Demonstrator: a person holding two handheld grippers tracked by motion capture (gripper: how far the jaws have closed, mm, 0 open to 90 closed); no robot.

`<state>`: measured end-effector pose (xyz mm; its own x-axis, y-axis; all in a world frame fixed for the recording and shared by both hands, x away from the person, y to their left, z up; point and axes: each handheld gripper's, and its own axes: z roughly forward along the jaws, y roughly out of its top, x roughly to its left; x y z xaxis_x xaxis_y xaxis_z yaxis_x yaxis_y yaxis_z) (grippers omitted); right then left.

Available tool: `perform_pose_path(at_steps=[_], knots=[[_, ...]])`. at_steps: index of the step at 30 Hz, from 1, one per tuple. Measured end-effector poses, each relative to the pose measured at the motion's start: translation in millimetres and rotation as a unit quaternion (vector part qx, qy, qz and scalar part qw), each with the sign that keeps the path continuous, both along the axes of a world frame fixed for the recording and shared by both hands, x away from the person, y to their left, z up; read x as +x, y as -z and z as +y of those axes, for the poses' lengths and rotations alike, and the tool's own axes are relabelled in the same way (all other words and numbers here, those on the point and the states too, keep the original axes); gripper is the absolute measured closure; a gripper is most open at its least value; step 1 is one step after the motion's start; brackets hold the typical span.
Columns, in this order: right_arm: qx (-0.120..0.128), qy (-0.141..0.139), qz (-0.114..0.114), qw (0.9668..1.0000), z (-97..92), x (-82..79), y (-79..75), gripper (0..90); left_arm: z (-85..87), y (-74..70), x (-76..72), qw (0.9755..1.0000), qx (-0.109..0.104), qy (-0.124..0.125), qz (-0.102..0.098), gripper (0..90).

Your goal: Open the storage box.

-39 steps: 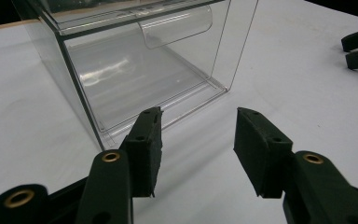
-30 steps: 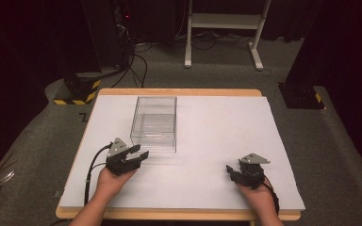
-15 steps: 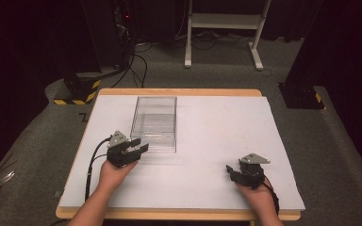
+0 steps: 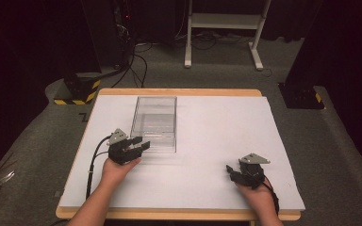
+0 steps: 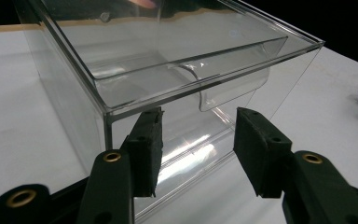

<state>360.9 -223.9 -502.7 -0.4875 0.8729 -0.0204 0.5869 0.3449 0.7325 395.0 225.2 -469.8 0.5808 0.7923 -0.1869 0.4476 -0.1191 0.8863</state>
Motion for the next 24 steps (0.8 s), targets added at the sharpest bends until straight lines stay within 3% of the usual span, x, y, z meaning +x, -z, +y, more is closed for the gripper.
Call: perform_pose_path(at_steps=[4, 11, 17, 20, 24], knots=[[0.0, 0.0, 0.0, 1.0, 0.0, 0.0, 0.0, 39.7, -4.7, -2.7, 0.9, 0.9999, 0.011, 0.006, -0.009, 53.7], [0.0, 0.0, 0.0, 1.0, 0.0, 0.0, 0.1, 39.8, -8.3, -2.2, 1.6, 0.9995, 0.004, 0.009, -0.031, 58.4], [0.0, 0.001, 0.0, 1.0, 0.0, -0.1, 0.0, 39.8, -11.9, 2.1, 3.3, 0.9992, -0.004, 0.015, -0.037, 62.8], [0.0, 0.001, 0.0, 1.0, 0.0, -0.1, 0.0, 39.8, -12.3, 3.9, 4.4, 0.9991, -0.004, 0.02, -0.037, 64.8], [0.0, 0.001, 0.0, 1.0, 0.1, -0.2, 0.1, 39.8, -13.1, 7.5, 4.4, 0.9983, -0.001, 0.026, -0.053, 65.7]])
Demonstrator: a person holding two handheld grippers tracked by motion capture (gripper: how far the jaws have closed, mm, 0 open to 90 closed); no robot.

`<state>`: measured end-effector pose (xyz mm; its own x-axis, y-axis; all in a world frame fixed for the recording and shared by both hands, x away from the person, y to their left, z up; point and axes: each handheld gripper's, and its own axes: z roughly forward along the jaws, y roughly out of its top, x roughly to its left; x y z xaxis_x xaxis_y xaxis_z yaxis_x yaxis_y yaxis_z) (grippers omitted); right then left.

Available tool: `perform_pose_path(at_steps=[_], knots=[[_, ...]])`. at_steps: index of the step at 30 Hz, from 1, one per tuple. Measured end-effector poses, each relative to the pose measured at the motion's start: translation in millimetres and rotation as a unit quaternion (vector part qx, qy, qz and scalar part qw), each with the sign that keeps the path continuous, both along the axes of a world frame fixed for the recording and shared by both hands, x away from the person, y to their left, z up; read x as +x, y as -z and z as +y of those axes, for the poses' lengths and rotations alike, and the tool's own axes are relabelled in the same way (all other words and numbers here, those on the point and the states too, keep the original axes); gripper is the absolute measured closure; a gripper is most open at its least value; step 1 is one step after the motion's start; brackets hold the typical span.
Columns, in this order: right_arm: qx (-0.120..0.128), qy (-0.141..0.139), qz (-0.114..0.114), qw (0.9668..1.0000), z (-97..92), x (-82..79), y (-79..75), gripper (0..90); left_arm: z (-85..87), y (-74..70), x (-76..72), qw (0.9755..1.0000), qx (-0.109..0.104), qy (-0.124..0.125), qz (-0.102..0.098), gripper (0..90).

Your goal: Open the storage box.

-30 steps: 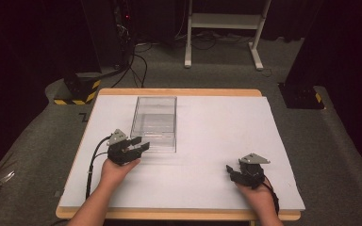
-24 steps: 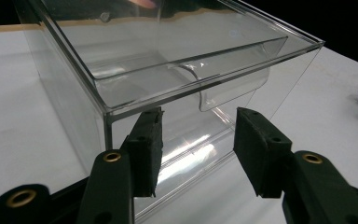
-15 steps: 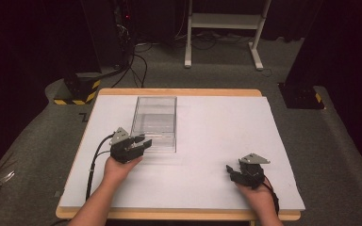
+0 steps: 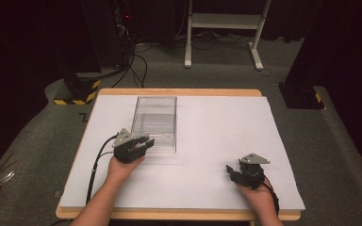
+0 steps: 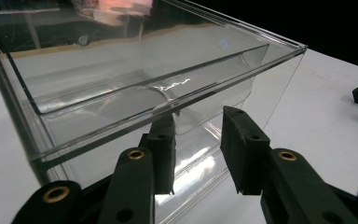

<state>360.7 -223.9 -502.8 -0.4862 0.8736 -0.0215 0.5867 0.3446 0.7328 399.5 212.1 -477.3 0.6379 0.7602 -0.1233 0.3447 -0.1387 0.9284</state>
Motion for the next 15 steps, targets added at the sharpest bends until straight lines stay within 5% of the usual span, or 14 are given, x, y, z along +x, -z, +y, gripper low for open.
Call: perform_pose_path(at_steps=[15], knots=[[0.0, 0.0, 0.0, 1.0, -0.1, 0.0, 0.0, 39.8, 8.4, 3.7, -1.8, 0.9999, -0.006, 0.014, -0.006, 74.6]])
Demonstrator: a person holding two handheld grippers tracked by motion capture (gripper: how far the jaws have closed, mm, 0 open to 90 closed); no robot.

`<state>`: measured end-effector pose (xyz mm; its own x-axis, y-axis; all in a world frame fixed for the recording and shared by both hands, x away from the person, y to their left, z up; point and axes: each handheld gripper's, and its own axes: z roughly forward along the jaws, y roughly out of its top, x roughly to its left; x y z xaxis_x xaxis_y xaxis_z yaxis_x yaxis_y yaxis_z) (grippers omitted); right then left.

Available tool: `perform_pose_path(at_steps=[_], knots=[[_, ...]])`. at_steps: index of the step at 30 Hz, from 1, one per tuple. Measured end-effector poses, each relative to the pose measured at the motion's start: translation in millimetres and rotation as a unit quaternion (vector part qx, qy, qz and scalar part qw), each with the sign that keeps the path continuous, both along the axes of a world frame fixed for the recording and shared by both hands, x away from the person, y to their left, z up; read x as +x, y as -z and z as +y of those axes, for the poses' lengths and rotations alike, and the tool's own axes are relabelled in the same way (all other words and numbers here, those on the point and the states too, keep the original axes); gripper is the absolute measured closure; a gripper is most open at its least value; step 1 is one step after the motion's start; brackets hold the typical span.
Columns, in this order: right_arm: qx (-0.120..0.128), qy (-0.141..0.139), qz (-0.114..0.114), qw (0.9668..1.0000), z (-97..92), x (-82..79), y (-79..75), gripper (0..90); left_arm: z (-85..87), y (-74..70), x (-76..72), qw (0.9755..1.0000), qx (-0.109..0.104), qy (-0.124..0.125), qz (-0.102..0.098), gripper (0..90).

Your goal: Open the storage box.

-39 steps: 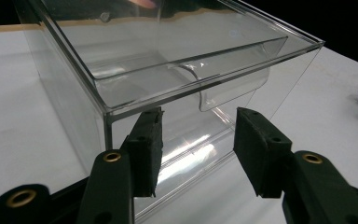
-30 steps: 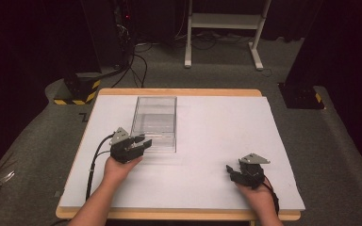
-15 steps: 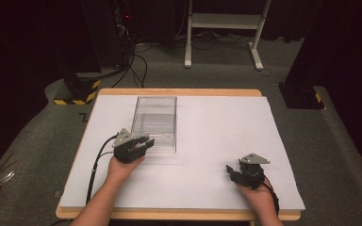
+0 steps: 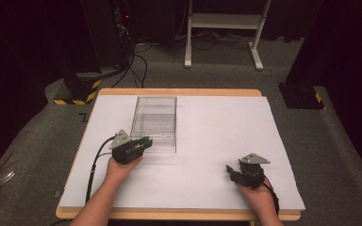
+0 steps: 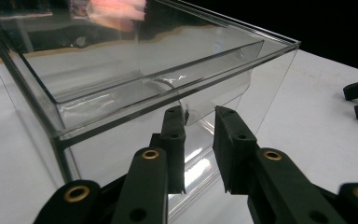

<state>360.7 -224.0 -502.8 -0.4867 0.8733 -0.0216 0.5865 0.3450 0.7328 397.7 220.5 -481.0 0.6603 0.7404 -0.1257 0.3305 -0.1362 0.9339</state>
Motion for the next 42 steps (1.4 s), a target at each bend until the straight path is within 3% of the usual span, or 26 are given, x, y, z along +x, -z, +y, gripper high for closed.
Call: perform_pose_path(at_steps=[7, 12, 17, 20, 25, 32, 42], knots=[[0.0, 0.0, 0.0, 1.0, 0.1, 0.0, 0.1, 39.8, 3.0, -0.2, -1.5, 1.0, 0.001, -0.002, 0.003, 78.2], [0.0, 0.0, 0.0, 1.0, 0.1, -0.1, 0.0, 39.8, 8.2, 2.7, -3.9, 1.0, 0.003, -0.005, 0.001, 90.0], [0.0, 0.001, 0.0, 1.0, 0.3, -0.2, 0.0, 39.8, 10.0, 3.9, -5.3, 0.9999, -0.01, -0.005, 0.005, 90.0], [0.0, 0.001, 0.0, 1.0, 0.2, -0.2, 0.0, 39.8, 12.5, 0.9, -6.0, 0.9994, -0.033, -0.006, 0.001, 77.4], [0.0, 0.001, 0.0, 1.0, 0.2, -0.1, 0.0, 39.9, 10.8, -4.9, -0.5, 0.999, -0.044, -0.004, 0.006, 72.4], [0.0, 0.0, 0.0, 1.0, 0.1, -0.1, 0.0, 39.9, 9.0, 0.4, 4.1, 0.998, -0.06, 0.013, 0.014, 76.3], [0.0, 0.0, -0.001, 1.0, 0.2, -0.2, 0.1, 39.9, 15.5, 0.7, 4.2, 0.998, -0.055, 0.029, 0.009, 81.4]])
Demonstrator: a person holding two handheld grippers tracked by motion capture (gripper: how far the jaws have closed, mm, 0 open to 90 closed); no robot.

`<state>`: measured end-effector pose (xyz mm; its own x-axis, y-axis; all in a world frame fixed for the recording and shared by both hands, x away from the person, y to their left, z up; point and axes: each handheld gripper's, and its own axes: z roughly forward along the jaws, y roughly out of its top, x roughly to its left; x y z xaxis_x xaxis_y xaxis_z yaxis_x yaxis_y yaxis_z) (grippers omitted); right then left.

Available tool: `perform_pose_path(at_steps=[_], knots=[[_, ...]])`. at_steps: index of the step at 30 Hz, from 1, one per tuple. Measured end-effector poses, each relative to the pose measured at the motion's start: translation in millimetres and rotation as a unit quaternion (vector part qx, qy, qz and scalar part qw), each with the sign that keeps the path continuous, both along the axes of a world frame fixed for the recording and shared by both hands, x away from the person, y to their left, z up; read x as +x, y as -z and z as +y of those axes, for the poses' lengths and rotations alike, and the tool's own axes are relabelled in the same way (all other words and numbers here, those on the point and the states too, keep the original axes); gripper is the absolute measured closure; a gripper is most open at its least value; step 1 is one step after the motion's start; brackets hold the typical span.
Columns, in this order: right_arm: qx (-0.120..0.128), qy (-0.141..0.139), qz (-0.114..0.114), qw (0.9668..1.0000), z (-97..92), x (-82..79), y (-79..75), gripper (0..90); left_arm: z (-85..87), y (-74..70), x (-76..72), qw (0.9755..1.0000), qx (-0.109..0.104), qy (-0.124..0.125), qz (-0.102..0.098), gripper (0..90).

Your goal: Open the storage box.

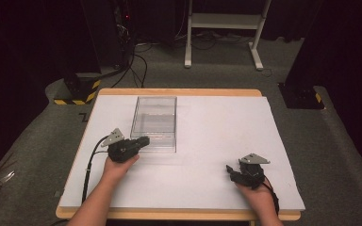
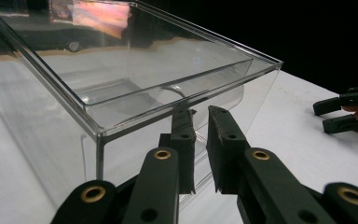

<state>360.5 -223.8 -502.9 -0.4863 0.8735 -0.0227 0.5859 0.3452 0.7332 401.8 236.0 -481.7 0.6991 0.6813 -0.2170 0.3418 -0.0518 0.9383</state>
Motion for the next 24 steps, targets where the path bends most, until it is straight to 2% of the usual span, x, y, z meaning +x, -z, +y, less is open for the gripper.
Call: perform_pose_path(at_steps=[12, 24], knots=[[0.0, 0.0, 0.0, 1.0, 0.1, -0.1, 0.0, 40.0, 0.7, -1.0, -5.8, 1.0, 0.004, 0.005, -0.001, 82.2], [0.0, -0.001, 0.0, 1.0, 0.2, -0.2, -0.1, 40.4, 1.9, 0.9, -20.1, 0.9999, 0.0, 0.012, -0.007, 82.8]])
